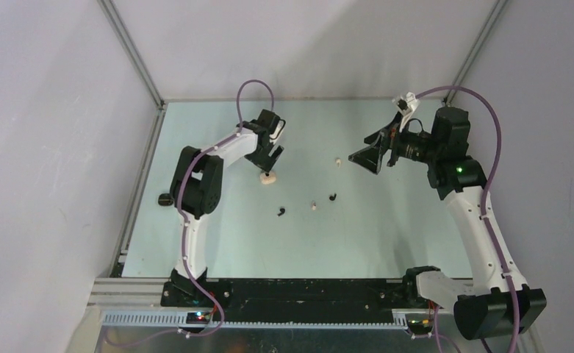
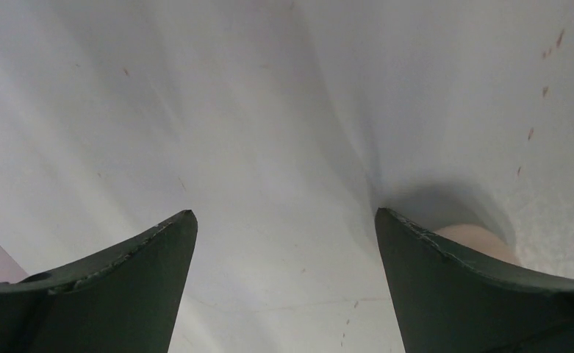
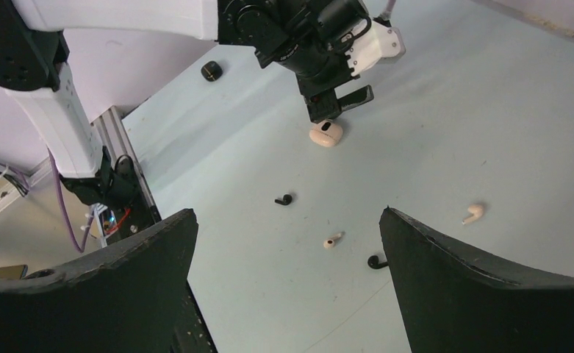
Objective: Insert the wireless bluetooth earbuds into the charging case
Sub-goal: Pick up the charging case from the center of the board.
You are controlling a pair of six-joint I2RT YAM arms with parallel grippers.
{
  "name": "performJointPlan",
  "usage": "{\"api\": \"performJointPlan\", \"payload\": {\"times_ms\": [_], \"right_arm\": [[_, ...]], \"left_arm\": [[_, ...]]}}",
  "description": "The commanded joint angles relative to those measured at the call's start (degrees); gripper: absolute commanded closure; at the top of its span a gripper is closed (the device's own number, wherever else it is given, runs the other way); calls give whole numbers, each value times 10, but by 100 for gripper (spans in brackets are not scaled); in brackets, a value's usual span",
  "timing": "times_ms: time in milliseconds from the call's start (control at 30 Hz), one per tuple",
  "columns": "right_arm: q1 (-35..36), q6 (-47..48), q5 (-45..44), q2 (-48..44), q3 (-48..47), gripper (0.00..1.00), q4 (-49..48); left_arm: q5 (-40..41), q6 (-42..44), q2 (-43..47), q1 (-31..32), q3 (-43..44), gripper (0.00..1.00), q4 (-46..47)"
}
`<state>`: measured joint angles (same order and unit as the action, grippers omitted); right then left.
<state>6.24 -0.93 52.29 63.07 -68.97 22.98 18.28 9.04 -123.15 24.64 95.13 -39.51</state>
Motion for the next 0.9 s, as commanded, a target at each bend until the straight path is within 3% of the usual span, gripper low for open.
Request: {"api": "performJointPlan", "payload": {"times_ms": [0, 400, 567, 867], "right_arm": [[-1, 27, 15, -19, 14, 0, -22], [-1, 32, 19, -10, 14, 0, -13], [-1, 29, 21, 1, 19, 0, -20], [-1, 28, 18, 14, 21, 0, -22]], "left_arm": [[-14, 21, 39, 7, -23, 1, -1], [-40, 41, 108, 20, -89, 1, -3], [-90, 51, 139, 21, -116, 1, 4], [-102, 53, 143, 22, -126, 1, 4]]}}
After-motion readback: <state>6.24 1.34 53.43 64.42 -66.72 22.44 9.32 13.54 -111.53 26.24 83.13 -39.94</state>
